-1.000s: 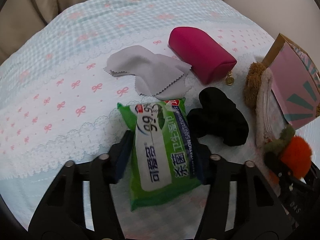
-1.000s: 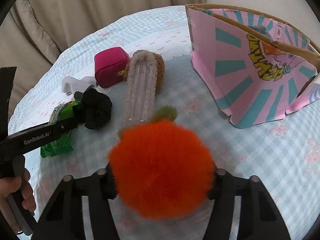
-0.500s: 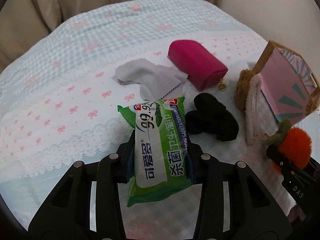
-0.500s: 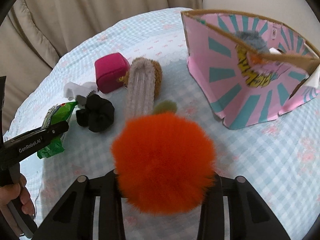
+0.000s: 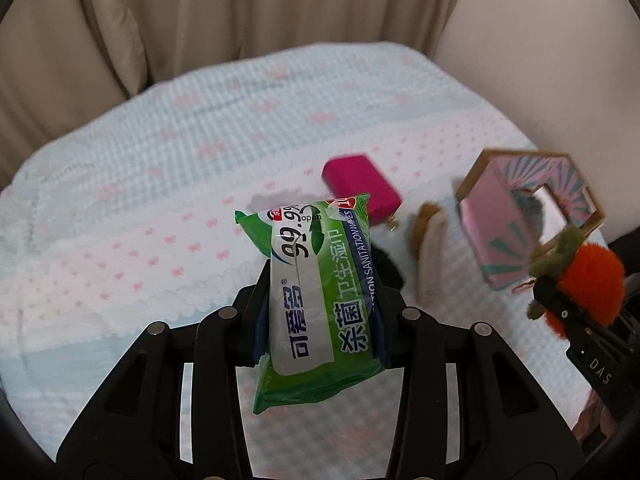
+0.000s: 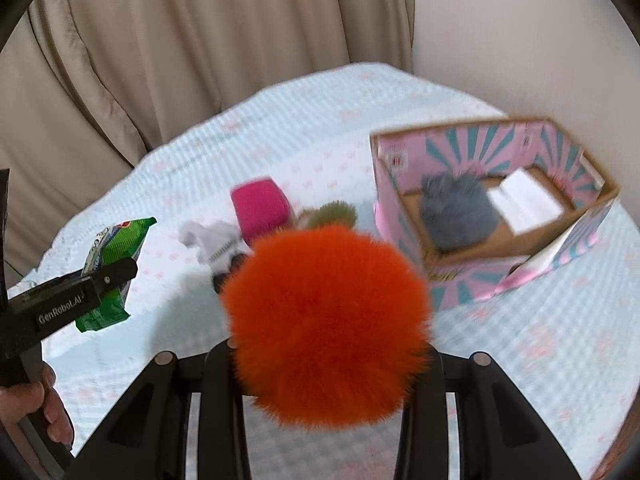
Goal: Organize soft objects
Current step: 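Carry both items over the pink box and release them inside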
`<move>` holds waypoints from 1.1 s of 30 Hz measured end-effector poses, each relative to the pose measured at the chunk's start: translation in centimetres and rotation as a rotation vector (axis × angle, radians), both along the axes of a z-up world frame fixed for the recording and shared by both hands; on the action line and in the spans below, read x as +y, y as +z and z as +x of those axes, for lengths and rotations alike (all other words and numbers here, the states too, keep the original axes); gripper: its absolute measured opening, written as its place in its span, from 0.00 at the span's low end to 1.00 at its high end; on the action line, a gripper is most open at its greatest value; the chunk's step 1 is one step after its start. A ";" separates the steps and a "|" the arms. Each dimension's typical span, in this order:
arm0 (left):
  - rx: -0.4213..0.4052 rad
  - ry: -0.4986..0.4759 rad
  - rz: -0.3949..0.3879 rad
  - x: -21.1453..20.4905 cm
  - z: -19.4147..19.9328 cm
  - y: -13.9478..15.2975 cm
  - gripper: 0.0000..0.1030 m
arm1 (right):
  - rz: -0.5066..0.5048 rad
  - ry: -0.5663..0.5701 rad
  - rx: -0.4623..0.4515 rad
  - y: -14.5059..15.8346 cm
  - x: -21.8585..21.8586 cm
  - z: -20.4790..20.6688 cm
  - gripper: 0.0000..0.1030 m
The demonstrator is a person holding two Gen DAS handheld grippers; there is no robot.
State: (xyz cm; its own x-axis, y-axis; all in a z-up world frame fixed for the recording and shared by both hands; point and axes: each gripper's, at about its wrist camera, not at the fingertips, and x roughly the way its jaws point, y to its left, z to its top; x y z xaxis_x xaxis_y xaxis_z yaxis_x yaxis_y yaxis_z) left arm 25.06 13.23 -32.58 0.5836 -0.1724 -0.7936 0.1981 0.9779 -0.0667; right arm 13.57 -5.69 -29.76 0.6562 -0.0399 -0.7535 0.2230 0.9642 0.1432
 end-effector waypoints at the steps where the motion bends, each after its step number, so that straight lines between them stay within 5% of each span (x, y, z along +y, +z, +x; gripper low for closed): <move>1: -0.008 0.003 0.005 -0.1 -0.3 1.0 0.35 | 0.007 0.006 -0.005 1.1 0.0 -0.1 0.33; 10: -0.066 0.007 0.000 -3.8 -1.5 11.3 0.35 | 0.026 0.027 -0.058 11.3 -2.6 -1.1 0.33; 18: -0.072 0.014 -0.039 -11.5 -1.4 16.3 0.35 | 0.017 0.049 -0.092 17.6 -9.0 0.1 0.33; 25: -0.024 0.003 -0.068 -21.1 0.1 15.7 0.35 | -0.002 0.098 -0.026 18.8 -16.9 1.8 0.33; 33: 0.079 -0.028 -0.053 -31.4 2.7 11.1 0.35 | 0.002 0.155 0.106 15.3 -25.4 4.9 0.33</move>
State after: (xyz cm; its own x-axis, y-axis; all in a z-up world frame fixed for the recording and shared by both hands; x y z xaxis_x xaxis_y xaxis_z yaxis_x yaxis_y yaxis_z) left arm 27.80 -18.19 -21.48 0.5138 -0.2306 -0.8263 0.2174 0.9668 -0.1345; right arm 18.51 -31.08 -14.44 0.5715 0.0571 -0.8186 0.0855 0.9880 0.1286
